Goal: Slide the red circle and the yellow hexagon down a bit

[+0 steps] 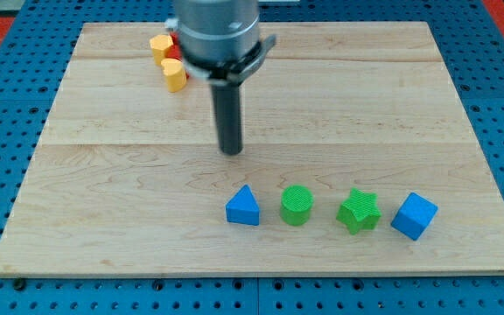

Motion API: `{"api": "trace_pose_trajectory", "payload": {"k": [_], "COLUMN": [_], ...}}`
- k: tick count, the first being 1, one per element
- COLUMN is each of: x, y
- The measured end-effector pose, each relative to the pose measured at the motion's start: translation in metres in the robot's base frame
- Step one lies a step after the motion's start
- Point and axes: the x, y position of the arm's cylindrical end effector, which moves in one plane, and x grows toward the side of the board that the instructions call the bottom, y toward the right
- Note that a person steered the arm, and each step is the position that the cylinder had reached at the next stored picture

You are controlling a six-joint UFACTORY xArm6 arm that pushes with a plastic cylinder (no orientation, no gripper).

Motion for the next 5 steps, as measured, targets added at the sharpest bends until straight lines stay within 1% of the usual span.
{"api": "trace_pose_trajectory", "payload": {"k": [1, 2, 3, 4, 5], "x": [-0.072, -0.127, -0.175, -0.234, -0.234], "y": [0.016, -0.016, -0.027, -0.032, -0.067]}}
